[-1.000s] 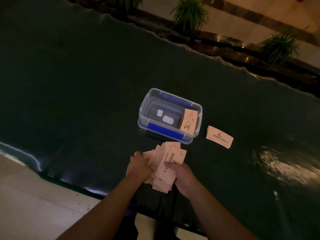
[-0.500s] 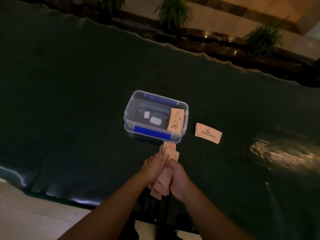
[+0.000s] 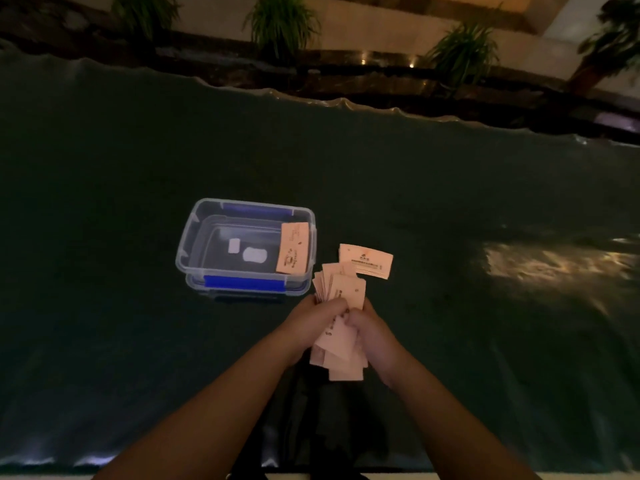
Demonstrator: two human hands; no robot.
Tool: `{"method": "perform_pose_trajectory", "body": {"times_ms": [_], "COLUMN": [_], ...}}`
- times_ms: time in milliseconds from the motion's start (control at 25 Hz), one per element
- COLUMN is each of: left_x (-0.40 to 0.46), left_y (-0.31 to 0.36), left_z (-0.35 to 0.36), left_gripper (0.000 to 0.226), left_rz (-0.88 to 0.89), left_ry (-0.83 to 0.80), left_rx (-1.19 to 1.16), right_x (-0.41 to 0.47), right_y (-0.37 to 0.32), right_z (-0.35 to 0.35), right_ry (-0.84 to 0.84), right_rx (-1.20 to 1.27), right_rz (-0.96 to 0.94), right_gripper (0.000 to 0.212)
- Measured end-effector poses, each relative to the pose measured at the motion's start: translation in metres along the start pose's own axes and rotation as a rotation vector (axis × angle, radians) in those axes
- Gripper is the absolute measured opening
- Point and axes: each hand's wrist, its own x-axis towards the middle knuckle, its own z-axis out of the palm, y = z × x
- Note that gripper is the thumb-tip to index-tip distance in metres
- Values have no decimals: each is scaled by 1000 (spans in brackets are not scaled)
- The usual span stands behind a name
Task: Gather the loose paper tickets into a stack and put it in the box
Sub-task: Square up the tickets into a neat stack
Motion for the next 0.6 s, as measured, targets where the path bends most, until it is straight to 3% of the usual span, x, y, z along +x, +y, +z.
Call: {"method": "perform_pose_trajectory", "body": {"times_ms": [120,280,480,600], "left_x": [12,19,22,37], "left_y": [23,60,94,97], "left_z": [10,29,61,78], "left_gripper": [44,24,9,11], "left_rz": [7,51,94,126], "left_ry": [-60,-48,13,14], "left_rx": [-82,-343,-659,-765], "right_x": [-1,7,26,34], "right_y": [-28,-51,-53,-61], "right_z": [-30,-66,-95,-96], "right_ry": [-39,79,128,173], "right_rx": [-49,-17,524,613], "right_rz": [-22,-88,-85,-75], "right_gripper": [51,49,47,51]}}
